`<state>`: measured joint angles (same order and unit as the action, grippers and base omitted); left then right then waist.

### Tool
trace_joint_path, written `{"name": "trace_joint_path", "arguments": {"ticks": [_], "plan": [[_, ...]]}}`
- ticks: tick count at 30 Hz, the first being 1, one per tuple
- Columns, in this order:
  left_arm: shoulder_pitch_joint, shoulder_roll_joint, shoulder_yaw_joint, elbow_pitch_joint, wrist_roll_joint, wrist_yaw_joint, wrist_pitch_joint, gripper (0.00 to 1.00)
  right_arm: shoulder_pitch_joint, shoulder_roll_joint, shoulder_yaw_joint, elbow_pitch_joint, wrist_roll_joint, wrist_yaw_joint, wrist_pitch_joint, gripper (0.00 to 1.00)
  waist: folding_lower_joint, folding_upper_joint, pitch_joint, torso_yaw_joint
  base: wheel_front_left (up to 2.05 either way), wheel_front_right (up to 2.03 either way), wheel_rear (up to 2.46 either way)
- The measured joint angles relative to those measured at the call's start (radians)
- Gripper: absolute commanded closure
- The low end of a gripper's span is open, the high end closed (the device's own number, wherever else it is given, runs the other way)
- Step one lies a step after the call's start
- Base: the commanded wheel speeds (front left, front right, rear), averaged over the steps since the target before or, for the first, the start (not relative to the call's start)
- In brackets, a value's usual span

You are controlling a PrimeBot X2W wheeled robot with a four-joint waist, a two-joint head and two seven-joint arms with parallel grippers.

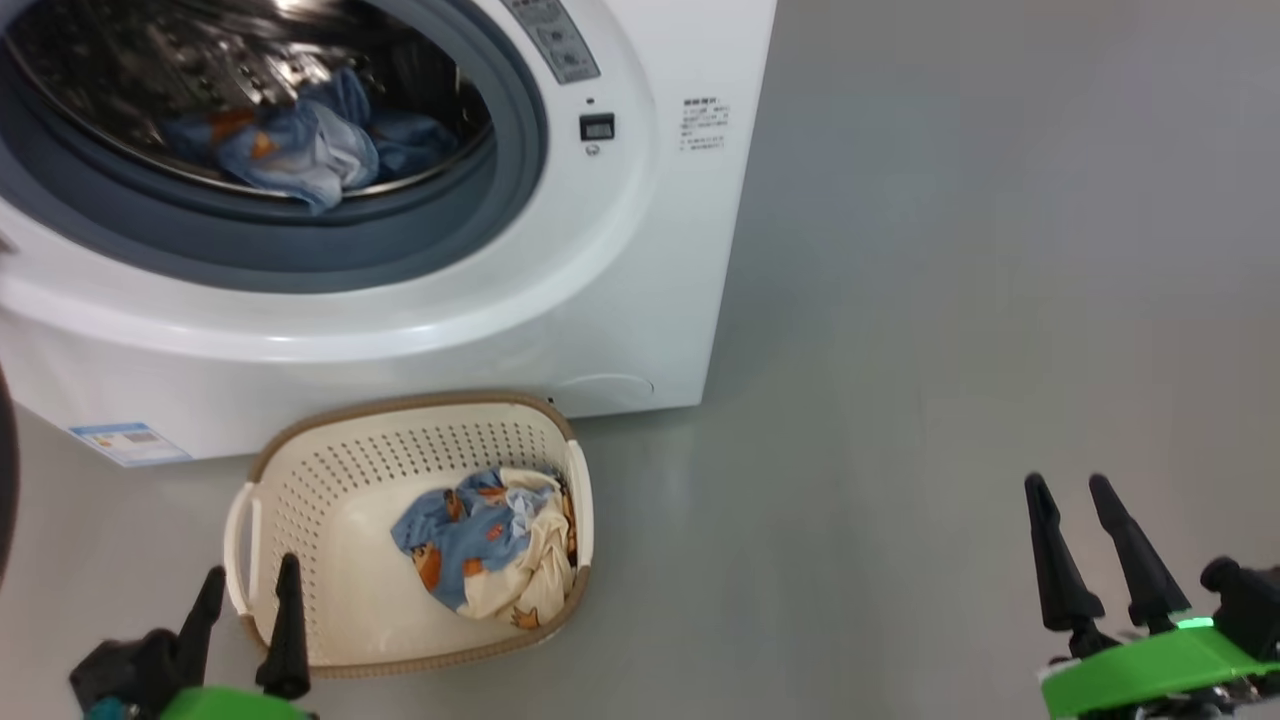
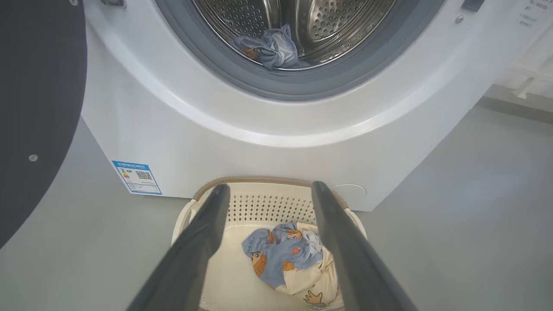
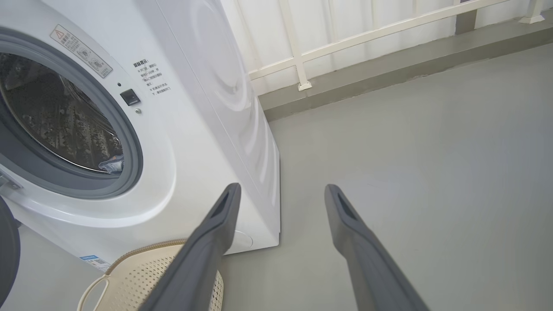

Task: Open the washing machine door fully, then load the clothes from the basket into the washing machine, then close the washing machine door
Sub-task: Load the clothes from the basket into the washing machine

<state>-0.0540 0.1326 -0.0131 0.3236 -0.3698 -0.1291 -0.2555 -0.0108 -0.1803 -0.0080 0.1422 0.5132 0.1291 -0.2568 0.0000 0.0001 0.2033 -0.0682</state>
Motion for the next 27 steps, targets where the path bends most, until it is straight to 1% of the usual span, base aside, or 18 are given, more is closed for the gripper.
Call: {"name": "trace_joint_path", "arguments": {"ticks": [8,16,19,23,24,27], "plan": [[-0.132,0.008,-0.079,0.127,-0.041,0.000,0.000,0.00,-0.088,0.026,0.025,-0.001,0.000,0.000,0.000,0.00,0.0000,0.0000,0.087,-0.022,0.00,0.00,0.00],[-0.307,0.045,-0.197,0.280,-0.095,0.000,0.000,0.00,-0.194,0.056,0.042,-0.005,0.000,0.000,0.000,0.00,0.0000,0.0000,0.196,-0.045,0.00,0.00,0.00],[-0.379,0.049,-0.242,0.340,-0.113,0.000,0.000,0.00,-0.232,0.063,0.056,-0.007,-0.001,0.000,0.000,0.00,0.0000,0.0000,0.243,-0.055,0.00,0.00,0.00],[-0.465,0.065,-0.284,0.409,-0.152,0.000,0.000,0.00,-0.272,0.080,0.061,-0.011,-0.001,0.000,0.000,0.00,0.0000,0.0000,0.304,-0.069,0.00,0.00,0.00],[-0.504,0.075,-0.313,0.444,-0.168,0.000,0.000,0.00,-0.292,0.085,0.066,-0.013,-0.001,0.000,0.000,0.00,0.0000,0.0000,0.334,-0.076,0.00,0.00,0.00],[-0.556,0.083,-0.376,0.501,-0.193,0.000,0.000,0.00,-0.320,0.087,0.077,-0.014,-0.002,0.000,0.000,0.00,0.0000,0.0000,0.375,-0.087,0.00,0.00,0.00]]}}
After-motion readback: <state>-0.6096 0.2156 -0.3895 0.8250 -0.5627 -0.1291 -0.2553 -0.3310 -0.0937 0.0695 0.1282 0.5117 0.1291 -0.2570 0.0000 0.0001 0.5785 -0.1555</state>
